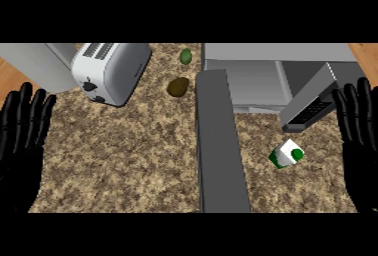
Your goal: Pick up the milk, place it into the microwave and close the microwave
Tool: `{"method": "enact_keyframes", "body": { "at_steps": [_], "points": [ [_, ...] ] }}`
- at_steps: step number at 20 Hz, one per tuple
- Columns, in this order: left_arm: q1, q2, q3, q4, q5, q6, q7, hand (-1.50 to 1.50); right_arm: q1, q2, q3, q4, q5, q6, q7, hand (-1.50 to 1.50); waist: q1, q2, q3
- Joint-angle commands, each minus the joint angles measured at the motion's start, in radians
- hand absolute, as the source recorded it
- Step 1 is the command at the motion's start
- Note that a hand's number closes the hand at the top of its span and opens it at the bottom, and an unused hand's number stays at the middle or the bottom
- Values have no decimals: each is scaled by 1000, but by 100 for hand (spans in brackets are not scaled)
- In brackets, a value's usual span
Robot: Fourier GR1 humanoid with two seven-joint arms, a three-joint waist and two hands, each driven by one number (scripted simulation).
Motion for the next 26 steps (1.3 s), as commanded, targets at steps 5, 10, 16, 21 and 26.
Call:
{"method": "enact_keyframes", "body": {
  "at_steps": [5,10,16,21,26],
  "points": [
    [-39,16,20,16,22,-22,30,-150,27,-198,-98,58,-266,331,-62,-150,-21,13,8],
    [124,-25,79,21,298,-129,-1,-150,76,-246,-118,94,-451,486,-60,-150,-7,10,6],
    [289,19,137,-218,416,-189,108,-150,57,-288,-222,128,-517,499,4,-150,-2,9,6],
    [338,5,195,-235,485,-230,111,-150,105,-278,-258,203,-447,590,-71,-150,-8,10,6],
    [422,-49,182,-246,445,-294,51,-150,41,-245,-257,325,-311,572,-140,-150,-6,11,6]
  ]
}}
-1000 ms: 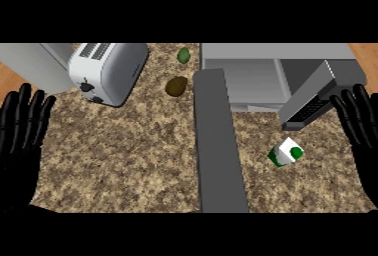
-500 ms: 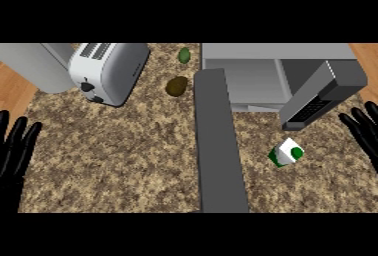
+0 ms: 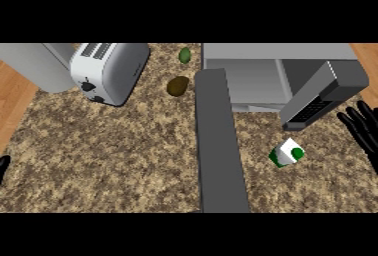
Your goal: Pick up the milk, place it into the microwave and close the microwave
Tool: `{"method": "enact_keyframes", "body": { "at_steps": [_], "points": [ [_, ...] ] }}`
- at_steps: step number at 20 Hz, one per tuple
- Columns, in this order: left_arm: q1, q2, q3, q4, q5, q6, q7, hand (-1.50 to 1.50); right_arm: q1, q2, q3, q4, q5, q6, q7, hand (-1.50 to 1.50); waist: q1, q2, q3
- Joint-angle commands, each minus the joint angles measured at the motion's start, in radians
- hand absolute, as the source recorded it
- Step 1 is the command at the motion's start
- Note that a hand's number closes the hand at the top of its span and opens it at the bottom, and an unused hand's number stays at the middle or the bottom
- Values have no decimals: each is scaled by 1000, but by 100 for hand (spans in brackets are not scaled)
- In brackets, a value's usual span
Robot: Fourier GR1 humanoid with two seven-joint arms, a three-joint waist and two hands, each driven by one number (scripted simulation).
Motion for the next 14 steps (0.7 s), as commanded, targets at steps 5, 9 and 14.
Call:
{"method": "enact_keyframes", "body": {
  "at_steps": [5,9,14],
  "points": [
    [78,31,142,-57,153,-80,18,-150,7,80,31,193,230,-43,-144,-150,4,0,0],
    [149,-25,111,-114,119,-110,3,-150,-84,67,-1,351,311,-101,-202,-150,13,0,1],
    [115,31,178,-65,218,-135,28,-150,-108,51,0,632,434,-106,-412,-150,18,4,2]
  ]
}}
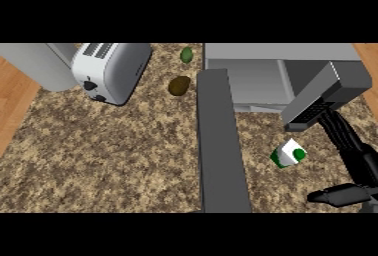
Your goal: Pick up the milk, place it into the microwave and close the microwave
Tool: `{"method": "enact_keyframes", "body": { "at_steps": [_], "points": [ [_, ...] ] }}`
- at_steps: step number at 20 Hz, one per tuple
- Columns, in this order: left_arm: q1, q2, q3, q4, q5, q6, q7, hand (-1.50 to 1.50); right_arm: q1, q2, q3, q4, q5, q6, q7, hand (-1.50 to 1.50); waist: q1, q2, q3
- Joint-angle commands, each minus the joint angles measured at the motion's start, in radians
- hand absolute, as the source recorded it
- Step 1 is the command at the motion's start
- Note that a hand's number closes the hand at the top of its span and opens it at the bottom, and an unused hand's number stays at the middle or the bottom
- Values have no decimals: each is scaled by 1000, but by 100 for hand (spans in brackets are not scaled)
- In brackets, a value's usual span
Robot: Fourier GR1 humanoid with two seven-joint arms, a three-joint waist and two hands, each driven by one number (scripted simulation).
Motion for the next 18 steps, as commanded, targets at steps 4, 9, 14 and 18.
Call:
{"method": "enact_keyframes", "body": {
  "at_steps": [4,9,14,18],
  "points": [
    [59,20,80,-63,165,-59,18,-150,-56,-36,-3,351,162,-54,-252,-150,6,0,1],
    [72,18,124,-60,200,-77,16,-150,-145,-38,22,614,247,-102,-439,-150,8,2,1],
    [43,-1,102,-34,161,-92,8,-150,-231,-50,33,851,329,-218,-593,-150,9,6,2],
    [98,14,163,-40,240,-142,-10,-150,-310,-72,28,964,335,-223,-631,-150,17,4,2]
  ]
}}
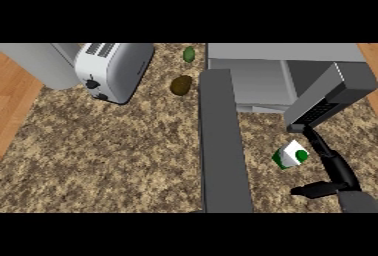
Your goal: Pick up the milk, place it into the microwave and close the microwave
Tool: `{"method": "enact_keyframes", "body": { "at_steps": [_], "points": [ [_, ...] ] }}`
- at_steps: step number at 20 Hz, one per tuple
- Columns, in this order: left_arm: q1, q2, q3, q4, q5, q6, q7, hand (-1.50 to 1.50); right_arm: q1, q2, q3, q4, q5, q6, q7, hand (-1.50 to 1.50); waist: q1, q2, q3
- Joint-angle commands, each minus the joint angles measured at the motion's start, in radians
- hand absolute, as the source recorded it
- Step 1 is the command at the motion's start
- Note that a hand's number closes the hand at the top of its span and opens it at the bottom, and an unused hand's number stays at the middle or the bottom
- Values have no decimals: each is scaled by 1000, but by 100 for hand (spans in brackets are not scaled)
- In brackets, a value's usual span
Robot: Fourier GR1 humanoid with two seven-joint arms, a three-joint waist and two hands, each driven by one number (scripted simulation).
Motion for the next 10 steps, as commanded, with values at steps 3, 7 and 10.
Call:
{"method": "enact_keyframes", "body": {
  "at_steps": [3,7,10],
  "points": [
    [31,-32,-8,-65,34,-26,-3,-150,-109,16,5,223,38,-11,-163,-150,12,5,2],
    [37,-16,7,-38,58,-57,-16,-150,-93,-4,-6,271,26,22,-237,-150,9,5,2],
    [51,-31,-6,-67,48,-46,-8,-150,-127,3,-14,297,12,45,-229,-150,17,8,4]
  ]
}}
